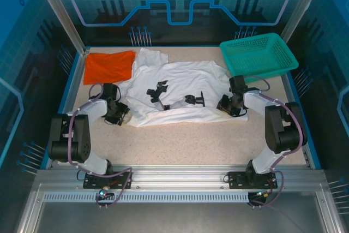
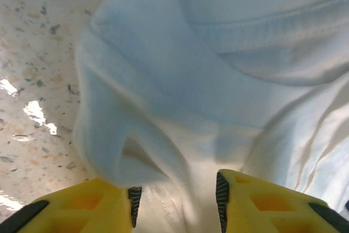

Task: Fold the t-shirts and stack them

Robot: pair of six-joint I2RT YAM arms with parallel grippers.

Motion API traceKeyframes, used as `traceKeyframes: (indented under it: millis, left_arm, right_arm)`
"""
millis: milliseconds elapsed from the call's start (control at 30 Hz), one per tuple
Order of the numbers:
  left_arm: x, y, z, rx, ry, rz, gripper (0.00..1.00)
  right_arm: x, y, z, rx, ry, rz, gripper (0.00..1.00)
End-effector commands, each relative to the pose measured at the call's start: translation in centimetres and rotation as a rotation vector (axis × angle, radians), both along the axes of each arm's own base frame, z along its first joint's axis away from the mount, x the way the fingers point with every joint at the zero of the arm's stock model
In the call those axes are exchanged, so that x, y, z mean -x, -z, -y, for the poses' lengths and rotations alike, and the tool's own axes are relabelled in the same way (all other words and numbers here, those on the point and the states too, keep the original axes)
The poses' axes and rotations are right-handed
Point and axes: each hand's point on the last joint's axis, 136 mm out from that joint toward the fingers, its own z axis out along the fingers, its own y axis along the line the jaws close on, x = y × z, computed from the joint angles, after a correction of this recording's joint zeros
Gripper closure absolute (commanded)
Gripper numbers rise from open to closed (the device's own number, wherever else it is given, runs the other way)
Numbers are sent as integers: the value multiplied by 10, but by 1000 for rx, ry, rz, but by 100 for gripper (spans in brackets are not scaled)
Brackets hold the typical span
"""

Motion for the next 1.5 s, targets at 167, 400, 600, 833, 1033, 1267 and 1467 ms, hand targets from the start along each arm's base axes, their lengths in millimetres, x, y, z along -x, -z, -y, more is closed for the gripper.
traceKeyframes:
  millis: [167,400,600,833,1033,1267,1467]
  left_arm:
    - [23,3,-25,-62,-67,-18,96]
    - [57,4,-59,-88,-198,-32,100]
    - [81,-3,-83,-135,-307,-20,100]
    - [88,-22,-96,-191,-367,34,100]
    - [79,-55,-97,-205,-349,138,62]
    - [60,-101,-78,-194,-173,287,40]
    - [44,-109,11,-136,188,288,34]
  right_arm:
    - [8,17,34,-5,148,-72,67]
    - [26,34,52,-76,276,-135,67]
    - [39,36,59,-114,350,-145,65]
    - [50,25,56,-121,368,-108,57]
    - [57,7,46,-96,335,-38,47]
    - [47,-26,41,-3,272,151,34]
    - [34,-55,25,89,171,320,33]
